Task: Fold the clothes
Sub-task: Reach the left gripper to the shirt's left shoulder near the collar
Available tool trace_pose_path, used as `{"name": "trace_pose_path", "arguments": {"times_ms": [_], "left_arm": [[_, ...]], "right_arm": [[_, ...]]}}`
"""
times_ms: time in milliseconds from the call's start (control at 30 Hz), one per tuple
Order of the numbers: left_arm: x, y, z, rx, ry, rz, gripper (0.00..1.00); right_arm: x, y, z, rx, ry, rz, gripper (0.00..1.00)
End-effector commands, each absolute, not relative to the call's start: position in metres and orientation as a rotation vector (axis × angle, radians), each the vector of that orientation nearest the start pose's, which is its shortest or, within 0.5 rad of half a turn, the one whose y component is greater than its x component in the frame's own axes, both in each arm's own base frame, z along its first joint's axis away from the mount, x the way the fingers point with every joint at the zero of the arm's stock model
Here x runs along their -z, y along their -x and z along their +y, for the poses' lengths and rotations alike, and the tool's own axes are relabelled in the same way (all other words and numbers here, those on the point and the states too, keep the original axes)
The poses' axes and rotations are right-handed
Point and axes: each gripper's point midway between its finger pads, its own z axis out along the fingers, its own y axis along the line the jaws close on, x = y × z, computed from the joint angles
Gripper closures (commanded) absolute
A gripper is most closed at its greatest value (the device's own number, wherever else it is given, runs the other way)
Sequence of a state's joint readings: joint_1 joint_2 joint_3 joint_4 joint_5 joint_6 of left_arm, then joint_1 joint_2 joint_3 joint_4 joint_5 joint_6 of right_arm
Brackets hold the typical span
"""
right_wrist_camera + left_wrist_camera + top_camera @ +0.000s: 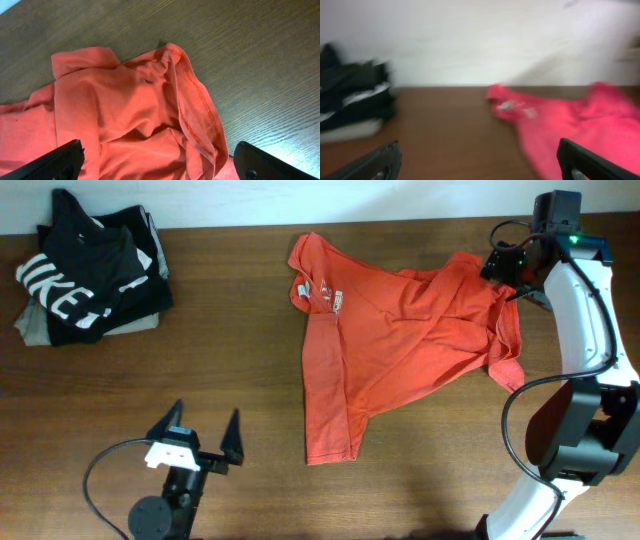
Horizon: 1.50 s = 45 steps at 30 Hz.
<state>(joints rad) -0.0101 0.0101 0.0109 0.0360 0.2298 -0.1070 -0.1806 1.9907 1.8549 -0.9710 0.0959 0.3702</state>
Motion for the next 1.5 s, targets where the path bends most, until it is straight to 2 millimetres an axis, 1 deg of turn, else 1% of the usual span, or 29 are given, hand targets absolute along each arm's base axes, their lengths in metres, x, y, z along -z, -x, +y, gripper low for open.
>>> {"name": "trace_pose_path", "arguments": {"times_ms": [0,67,133,167,233,267,333,400,467,500,533,600,633,700,767,800,833,867,900,1000,1067,1100,1133,1167,1233,1300,1333,1367,1467], "left_arm": [[-0.213,-0.218,-0.091,0.495,-0.366,1.396,0.01],[-0.245,-0.208,-0.094,0.5,-0.391,1.27,0.01],[-0.269,-0.206,-0.086,0.452,-0.357,1.209,0.01],[-0.279,-0.209,-0.078,0.421,-0.313,1.208,0.01],[-0.293,-0.216,-0.076,0.385,-0.315,1.222,0.01],[-0.3,-0.222,-0.076,0.381,-0.318,1.244,0.01],[-0.312,-0.242,-0.078,0.404,-0.32,1.312,0.01],[-0.32,-0.27,-0.093,0.496,-0.379,1.427,0.01],[-0.319,-0.291,-0.105,0.592,-0.419,1.543,0.01],[-0.313,-0.309,-0.117,0.698,-0.453,1.654,0.01],[-0.313,-0.315,-0.128,0.791,-0.5,1.69,0.01],[-0.313,-0.319,-0.15,0.996,-0.634,1.687,0.01],[-0.307,-0.325,-0.156,1.068,-0.672,1.688,0.01],[-0.287,-0.342,-0.158,1.091,-0.628,1.764,0.01],[-0.261,-0.36,-0.156,1.039,-0.49,1.924,0.01],[-0.238,-0.37,-0.15,0.93,-0.389,2.081,0.01],[-0.214,-0.376,-0.141,0.74,-0.346,2.25,0.01],[-0.204,-0.379,-0.14,0.616,-0.357,2.325,0.01],[-0.202,-0.381,-0.145,0.587,-0.367,2.336,0.01],[-0.195,-0.373,-0.173,0.626,-0.451,2.342,0.01],[-0.192,-0.382,-0.186,0.625,-0.463,2.318,0.01],[-0.185,-0.389,-0.181,0.589,-0.347,2.354,0.01],[-0.171,-0.399,-0.172,0.488,-0.223,2.398,0.01],[-0.161,-0.402,-0.168,0.427,-0.191,2.419,0.01],[-0.136,-0.405,-0.175,0.402,-0.167,2.479,0.01],[-0.126,-0.41,-0.182,0.374,-0.178,2.497,0.01],[-0.123,-0.417,-0.189,0.352,-0.184,2.494,0.01],[-0.121,-0.427,-0.204,0.346,-0.21,2.48,0.01],[-0.112,-0.442,-0.227,0.293,-0.244,2.453,0.01]], "right_arm": [[-0.162,-0.476,-0.102,0.062,-0.762,2.561,0.01],[-0.162,-0.476,-0.102,0.062,-0.762,2.56,0.01],[-0.162,-0.476,-0.102,0.062,-0.762,2.561,0.01],[-0.162,-0.476,-0.102,0.062,-0.762,2.561,0.01],[-0.162,-0.476,-0.102,0.062,-0.762,2.561,0.02],[-0.162,-0.476,-0.102,0.062,-0.762,2.561,0.01],[-0.162,-0.476,-0.102,0.062,-0.762,2.56,0.01],[-0.162,-0.476,-0.102,0.062,-0.762,2.561,0.01],[-0.162,-0.476,-0.102,0.062,-0.762,2.56,0.01],[-0.162,-0.476,-0.102,0.062,-0.762,2.561,0.01],[-0.162,-0.476,-0.102,0.062,-0.762,2.561,0.01],[-0.162,-0.476,-0.102,0.062,-0.762,2.561,0.01],[-0.162,-0.476,-0.102,0.062,-0.762,2.561,0.01],[-0.162,-0.476,-0.102,0.062,-0.762,2.561,0.01],[-0.162,-0.476,-0.102,0.062,-0.762,2.56,0.01],[-0.162,-0.476,-0.102,0.062,-0.762,2.561,0.01],[-0.162,-0.476,-0.102,0.062,-0.762,2.561,0.01],[-0.162,-0.476,-0.102,0.062,-0.762,2.561,0.01],[-0.162,-0.476,-0.102,0.061,-0.762,2.56,0.01],[-0.162,-0.476,-0.102,0.062,-0.762,2.56,0.01],[-0.162,-0.476,-0.102,0.062,-0.762,2.561,0.01],[-0.162,-0.476,-0.102,0.062,-0.762,2.561,0.01],[-0.162,-0.476,-0.102,0.062,-0.762,2.561,0.02],[-0.162,-0.476,-0.102,0.061,-0.762,2.56,0.01],[-0.162,-0.476,-0.102,0.062,-0.762,2.561,0.01],[-0.162,-0.476,-0.102,0.062,-0.762,2.561,0.02],[-0.162,-0.476,-0.102,0.062,-0.762,2.561,0.01],[-0.162,-0.476,-0.102,0.062,-0.762,2.56,0.01],[-0.162,-0.476,-0.102,0.062,-0.762,2.561,0.01]]}}
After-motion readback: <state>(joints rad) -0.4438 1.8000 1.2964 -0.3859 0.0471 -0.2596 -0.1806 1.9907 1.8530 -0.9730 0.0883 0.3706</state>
